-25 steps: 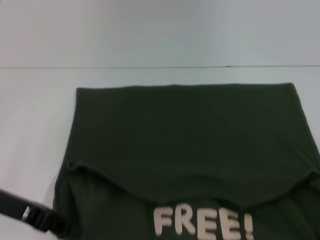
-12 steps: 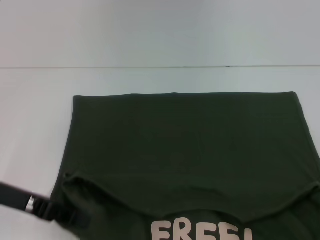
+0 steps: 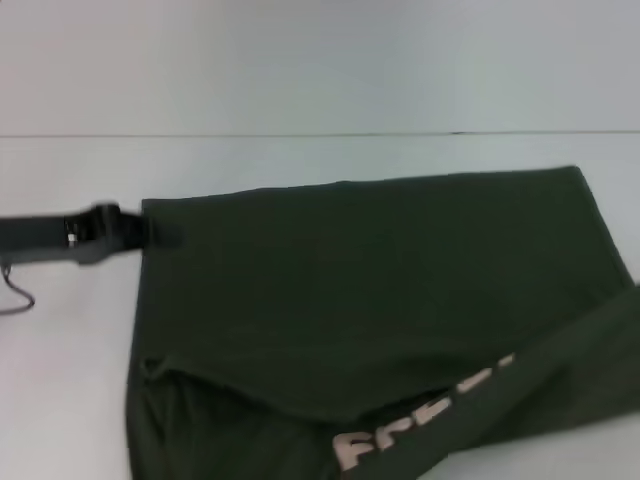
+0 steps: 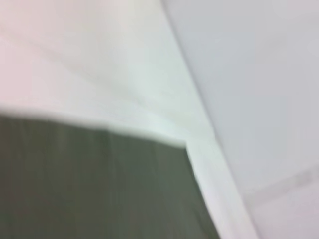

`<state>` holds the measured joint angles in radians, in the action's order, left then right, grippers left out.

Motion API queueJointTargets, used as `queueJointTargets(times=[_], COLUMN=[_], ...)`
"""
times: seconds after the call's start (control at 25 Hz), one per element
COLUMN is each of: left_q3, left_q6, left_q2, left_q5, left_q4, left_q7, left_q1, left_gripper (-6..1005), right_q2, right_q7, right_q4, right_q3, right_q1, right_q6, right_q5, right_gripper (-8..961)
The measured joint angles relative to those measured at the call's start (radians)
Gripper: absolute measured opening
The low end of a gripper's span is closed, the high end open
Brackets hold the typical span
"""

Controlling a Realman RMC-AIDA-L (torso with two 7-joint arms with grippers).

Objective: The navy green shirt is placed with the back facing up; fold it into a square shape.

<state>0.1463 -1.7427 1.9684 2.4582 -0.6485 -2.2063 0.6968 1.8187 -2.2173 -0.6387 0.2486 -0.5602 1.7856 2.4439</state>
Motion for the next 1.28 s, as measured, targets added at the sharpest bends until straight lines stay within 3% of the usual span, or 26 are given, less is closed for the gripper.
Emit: queueJointTargets(times=[0.24,0.56,0.68,0.88,1.04,1.28], left_q3=[-0.004,0.038,0.048,0.113,0.166,0.219], left_q6=[0.098,-0.062,-0.142,-0.159,-0.161,-0.163], left_q2=[0.000,0.005,0.008,0.026,0.036,0.046], left_q5=[-0.059,0.136,0.223,0.280,0.285,0.295], left_q4=[0.033,-0.017,-0.034,-0.046,-0.046,-0.046], left_q7=[0.000,-0.066,-0.072,-0.092,-0.104,-0.119], left_q1=[-0.012,-0.033,-0.040,-0.053,-0.062,-0.067], left_gripper=[25,26,95,209,430,648], right_q2=[0.008,0.020,0.019,0.019,0.019,0.019], right_q7=[0.013,0.029,0.034,0.035,0.035,0.035], right_q4=[0.070,0.086,0.085,0.081,0.079,0.078], right_q3=[0.002,0.036,0.038,0.047,0.048,0.048], right_q1=[-0.003,-0.008,-0.009,-0.011,-0.013,-0.015], right_q6=[-0.114,-0.121,-0.117,-0.113,-0.107,-0.111], right_q5=[-0.083,-0.087,-0.088,-0.087,-0.087,-0.084], right_gripper=[31,30,31,31,31,30])
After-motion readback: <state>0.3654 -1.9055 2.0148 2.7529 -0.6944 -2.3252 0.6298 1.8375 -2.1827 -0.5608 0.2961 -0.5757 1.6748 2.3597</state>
